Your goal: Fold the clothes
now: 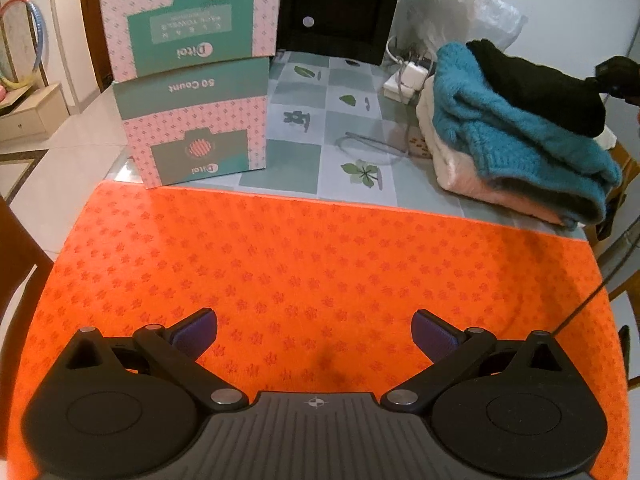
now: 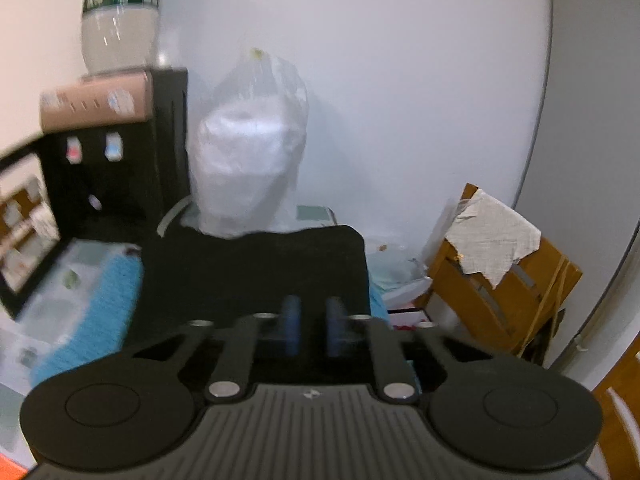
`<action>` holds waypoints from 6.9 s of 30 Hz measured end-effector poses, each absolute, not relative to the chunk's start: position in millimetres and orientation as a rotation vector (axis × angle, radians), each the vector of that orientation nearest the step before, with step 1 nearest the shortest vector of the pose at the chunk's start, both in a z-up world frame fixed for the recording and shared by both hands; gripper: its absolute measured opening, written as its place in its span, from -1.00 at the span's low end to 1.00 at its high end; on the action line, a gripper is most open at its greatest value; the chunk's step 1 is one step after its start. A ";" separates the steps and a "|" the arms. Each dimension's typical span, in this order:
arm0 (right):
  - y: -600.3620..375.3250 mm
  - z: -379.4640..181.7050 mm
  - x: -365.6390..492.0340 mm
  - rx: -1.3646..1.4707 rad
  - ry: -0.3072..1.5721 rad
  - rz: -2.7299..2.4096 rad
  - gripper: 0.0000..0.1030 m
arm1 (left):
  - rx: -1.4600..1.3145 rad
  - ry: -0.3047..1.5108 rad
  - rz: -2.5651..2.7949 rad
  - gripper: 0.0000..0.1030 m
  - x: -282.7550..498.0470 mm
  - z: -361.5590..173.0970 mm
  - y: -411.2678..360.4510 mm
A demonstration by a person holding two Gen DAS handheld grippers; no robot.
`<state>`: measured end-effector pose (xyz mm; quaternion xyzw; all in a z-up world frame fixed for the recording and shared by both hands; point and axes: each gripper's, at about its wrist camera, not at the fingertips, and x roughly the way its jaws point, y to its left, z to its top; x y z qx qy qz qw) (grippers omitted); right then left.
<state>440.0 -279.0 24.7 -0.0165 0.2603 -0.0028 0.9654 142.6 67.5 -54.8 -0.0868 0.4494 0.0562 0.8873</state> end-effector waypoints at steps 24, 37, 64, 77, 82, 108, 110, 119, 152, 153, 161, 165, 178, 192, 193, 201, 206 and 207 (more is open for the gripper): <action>-197.8 -23.9 85.3 -0.020 0.809 0.343 -0.96 | -0.233 0.937 0.100 1.00 48.2 -29.5 74.0; -203.9 -47.3 34.0 -0.094 0.983 0.441 -0.52 | -0.223 0.970 0.062 1.00 34.7 -30.7 61.4; -185.1 -101.5 201.0 -0.096 0.984 0.390 -0.80 | -0.179 1.021 0.028 0.99 37.0 -37.8 42.9; -232.4 -46.2 109.8 0.006 0.824 0.328 -0.94 | -0.221 0.998 0.020 0.99 37.5 -36.0 43.0; -249.1 -41.4 40.3 0.027 0.837 0.300 -0.95 | -0.202 0.993 -0.024 0.99 38.0 -34.3 30.8; -308.1 -72.4 -45.7 0.029 1.008 0.210 -0.25 | -0.181 1.038 -0.372 0.66 155.2 -69.7 -76.1; -312.3 -76.5 -44.2 0.046 1.016 0.197 -0.17 | -0.110 1.007 -0.424 0.64 165.9 -67.3 -91.7; -326.7 -94.1 -36.8 0.115 1.043 0.154 -0.08 | 0.238 1.009 -0.656 0.65 196.1 -87.7 -164.4; -291.4 -96.6 -3.2 0.053 0.987 0.252 0.33 | -0.293 0.869 -0.312 -0.75 95.7 -36.3 -1.2; -286.7 -96.0 0.1 0.053 0.975 0.268 0.38 | -0.307 0.862 -0.295 -0.75 90.6 -33.9 4.9; -226.6 -93.4 35.8 -0.018 0.899 0.458 0.64 | -0.379 0.847 -0.228 -0.75 67.0 -29.7 35.5; -193.8 -95.9 49.4 -0.082 0.902 0.521 0.62 | -0.400 0.837 -0.214 -0.75 63.3 -29.4 40.3; -192.9 -60.6 24.3 -0.124 0.868 0.573 -0.84 | -0.515 0.764 -0.131 -0.77 53.9 -18.7 69.6; -185.5 -43.7 -22.4 -0.093 0.991 0.772 -0.82 | -0.638 0.705 0.020 -0.78 9.1 -9.7 131.3; -182.4 -44.2 -23.3 -0.103 1.002 0.783 -0.79 | -0.644 0.700 0.035 -0.78 5.9 -9.9 136.9; -180.6 -33.9 -25.8 -0.188 0.995 0.767 -0.43 | -0.699 0.654 0.190 -0.78 -24.0 -14.2 185.6; -188.2 -33.7 -12.4 -0.162 0.974 0.705 -0.30 | -0.733 0.671 0.262 -0.78 -42.1 -27.7 208.0; -189.3 -33.9 -9.1 -0.155 0.968 0.692 -0.24 | -0.746 0.680 0.272 -0.78 -45.2 -31.8 211.2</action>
